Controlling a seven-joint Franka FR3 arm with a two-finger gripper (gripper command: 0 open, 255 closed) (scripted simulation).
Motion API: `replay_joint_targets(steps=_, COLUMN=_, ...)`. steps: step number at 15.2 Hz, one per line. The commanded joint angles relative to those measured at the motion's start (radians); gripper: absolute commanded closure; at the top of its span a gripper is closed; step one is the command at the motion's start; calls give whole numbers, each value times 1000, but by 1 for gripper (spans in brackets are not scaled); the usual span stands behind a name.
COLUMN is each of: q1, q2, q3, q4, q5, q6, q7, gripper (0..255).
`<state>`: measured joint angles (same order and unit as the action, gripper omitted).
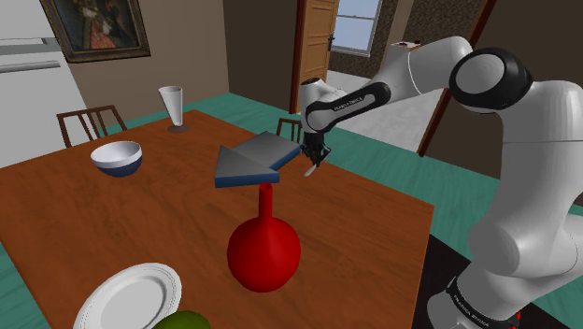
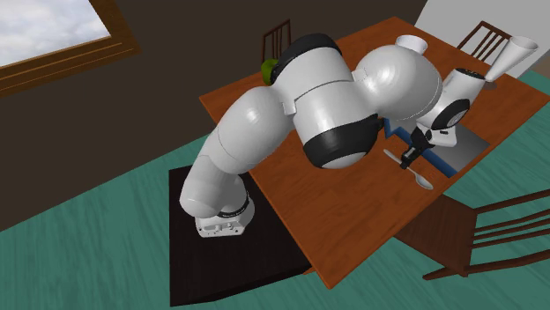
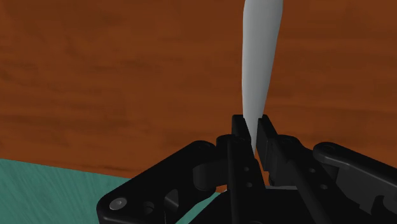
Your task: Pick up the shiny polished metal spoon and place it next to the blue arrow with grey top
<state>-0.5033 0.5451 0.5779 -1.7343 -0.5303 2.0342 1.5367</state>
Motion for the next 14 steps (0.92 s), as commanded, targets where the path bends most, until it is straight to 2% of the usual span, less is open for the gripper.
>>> replay_joint_targets(steps=1, q1=4, q2=14, q3=-6, q4=-7, q5=-11, q6=19, q7=9, gripper=255)
replay_joint_targets(steps=7, q1=17, q2=63, q3=-28, q4=-17, q5=-45, q6=69, q7=36, gripper=255)
replay_joint_targets(steps=14, q1=17, q2=63, q3=-28, q4=-17, q5=-45, q6=69, q7=36, gripper=255)
